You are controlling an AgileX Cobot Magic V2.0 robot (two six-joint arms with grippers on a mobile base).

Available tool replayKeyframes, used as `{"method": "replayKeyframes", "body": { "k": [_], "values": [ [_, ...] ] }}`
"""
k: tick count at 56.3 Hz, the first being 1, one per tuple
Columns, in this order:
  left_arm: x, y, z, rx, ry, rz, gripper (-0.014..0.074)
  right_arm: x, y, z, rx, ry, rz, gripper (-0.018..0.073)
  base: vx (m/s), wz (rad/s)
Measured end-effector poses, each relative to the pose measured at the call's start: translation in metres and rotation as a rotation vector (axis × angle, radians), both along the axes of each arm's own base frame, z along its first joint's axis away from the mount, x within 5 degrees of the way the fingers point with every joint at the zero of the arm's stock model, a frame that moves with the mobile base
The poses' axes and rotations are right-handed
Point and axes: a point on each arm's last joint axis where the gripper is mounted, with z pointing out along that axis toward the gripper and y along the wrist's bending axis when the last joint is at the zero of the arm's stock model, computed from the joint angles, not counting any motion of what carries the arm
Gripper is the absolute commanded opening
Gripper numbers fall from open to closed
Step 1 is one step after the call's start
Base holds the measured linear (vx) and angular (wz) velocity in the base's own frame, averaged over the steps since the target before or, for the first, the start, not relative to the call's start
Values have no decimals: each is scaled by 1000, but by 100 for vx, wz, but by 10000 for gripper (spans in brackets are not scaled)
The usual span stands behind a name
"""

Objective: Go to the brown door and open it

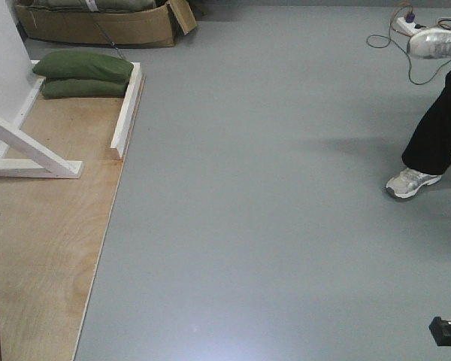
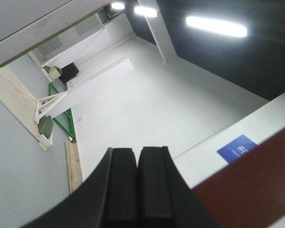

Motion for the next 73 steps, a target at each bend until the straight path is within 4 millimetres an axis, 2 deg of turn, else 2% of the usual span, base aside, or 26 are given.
{"method": "replayKeyframes", "body": {
  "k": [11, 20, 34, 73],
  "values": [
    [6, 28, -2, -18, 41, -54, -3, 0, 0, 0, 0, 0, 0, 0, 0, 0],
    [20, 35, -7, -36, 84, -193, -3, 0, 0, 0, 0, 0, 0, 0, 0, 0],
    [22, 34, -6, -38, 84, -246, -3, 0, 0, 0, 0, 0, 0, 0, 0, 0],
    [30, 11, 4, -24, 65, -467, -3, 0, 0, 0, 0, 0, 0, 0, 0, 0]
  ]
}}
